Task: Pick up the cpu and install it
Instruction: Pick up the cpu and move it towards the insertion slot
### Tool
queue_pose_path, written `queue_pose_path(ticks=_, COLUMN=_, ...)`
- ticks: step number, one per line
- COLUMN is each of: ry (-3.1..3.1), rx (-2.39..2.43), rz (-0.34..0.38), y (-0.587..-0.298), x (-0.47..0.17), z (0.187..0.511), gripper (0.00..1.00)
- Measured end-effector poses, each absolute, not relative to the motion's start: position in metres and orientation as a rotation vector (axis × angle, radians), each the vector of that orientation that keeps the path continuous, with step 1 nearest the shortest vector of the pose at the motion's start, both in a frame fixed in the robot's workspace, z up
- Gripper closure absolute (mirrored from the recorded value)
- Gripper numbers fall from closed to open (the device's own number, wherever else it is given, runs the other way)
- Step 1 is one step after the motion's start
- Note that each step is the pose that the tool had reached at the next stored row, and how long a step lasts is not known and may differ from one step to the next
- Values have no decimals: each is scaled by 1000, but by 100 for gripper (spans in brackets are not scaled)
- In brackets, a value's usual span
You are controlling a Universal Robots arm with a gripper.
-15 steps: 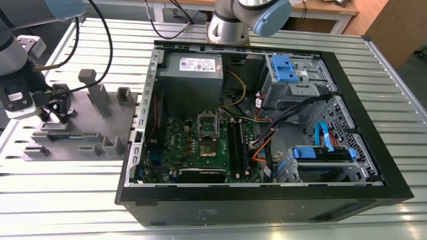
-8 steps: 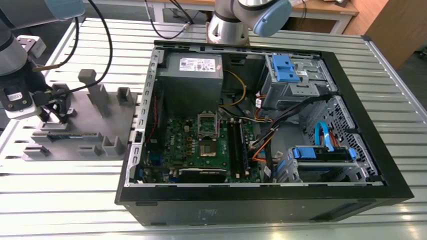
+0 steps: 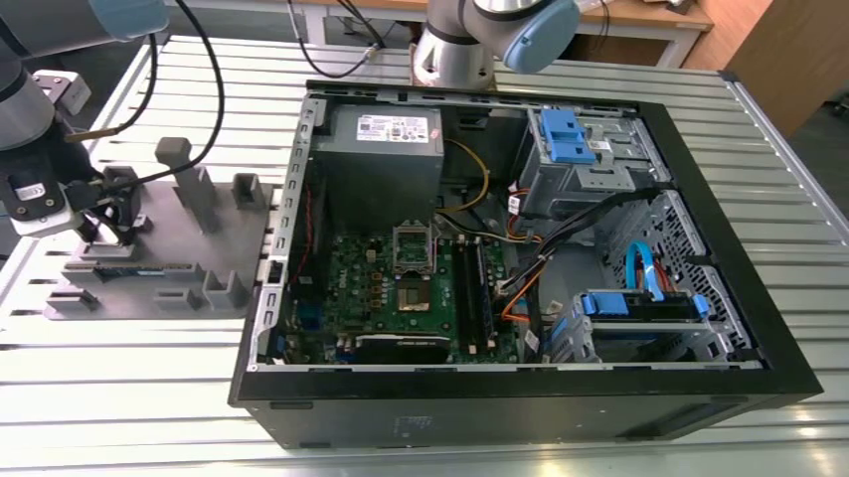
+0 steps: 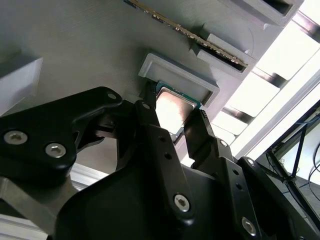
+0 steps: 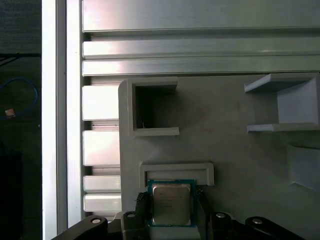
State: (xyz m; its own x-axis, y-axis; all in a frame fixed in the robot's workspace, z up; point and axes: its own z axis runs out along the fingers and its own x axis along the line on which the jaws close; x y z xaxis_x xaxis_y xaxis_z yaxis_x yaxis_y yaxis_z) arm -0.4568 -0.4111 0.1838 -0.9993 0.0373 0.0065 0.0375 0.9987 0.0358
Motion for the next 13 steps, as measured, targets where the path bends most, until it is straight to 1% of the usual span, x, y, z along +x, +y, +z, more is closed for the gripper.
queue_pose_path(ticks=13, ry=-3135, rx=-58, rz=-56, y=-411, x=-457, z=187, gripper=53)
